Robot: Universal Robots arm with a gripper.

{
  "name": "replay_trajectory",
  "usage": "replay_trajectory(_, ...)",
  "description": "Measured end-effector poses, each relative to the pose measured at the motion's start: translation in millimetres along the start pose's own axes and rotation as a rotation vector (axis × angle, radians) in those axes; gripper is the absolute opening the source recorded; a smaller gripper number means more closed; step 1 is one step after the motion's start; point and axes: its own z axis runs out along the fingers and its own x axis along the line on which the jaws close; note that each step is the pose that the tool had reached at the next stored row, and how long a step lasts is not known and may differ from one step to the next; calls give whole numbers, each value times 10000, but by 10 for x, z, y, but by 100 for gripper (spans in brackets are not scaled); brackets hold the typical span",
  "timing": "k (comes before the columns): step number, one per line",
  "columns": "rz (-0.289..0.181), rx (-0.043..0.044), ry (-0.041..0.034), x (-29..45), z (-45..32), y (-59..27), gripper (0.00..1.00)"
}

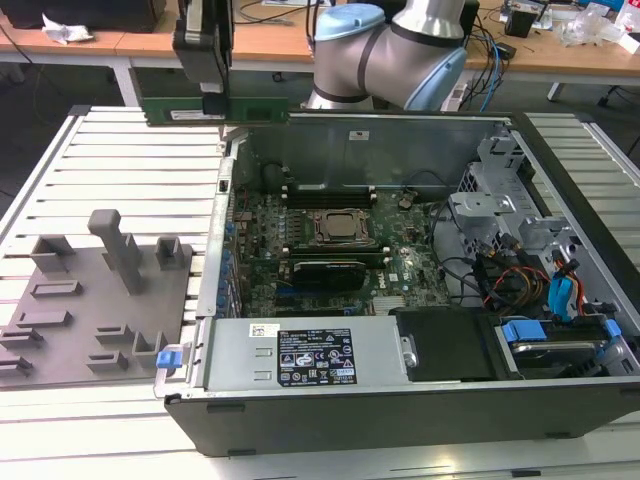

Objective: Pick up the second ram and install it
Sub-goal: 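Pick up the second ram and move it above second insertion slot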

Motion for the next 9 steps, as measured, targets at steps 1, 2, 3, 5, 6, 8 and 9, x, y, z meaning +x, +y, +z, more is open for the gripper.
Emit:
replay_trajectory(1, 0, -4, 0, -6, -8, -187, 13)
replay_trajectory(2, 0, -5, 0, -7, -9, -213, 13)
replay_trajectory(3, 0, -6, 1, -8, -9, -231, 13)
replay_trajectory(5, 0, -7, 0, -11, -12, -320, 13)
replay_trajectory(6, 0, -7, 0, -11, -12, -345, 13)
replay_trajectory(8, 5, -8, -24, -12, -11, -383, 13)
replay_trajectory(9, 66, -12, -173, -13, -7, -402, 13)
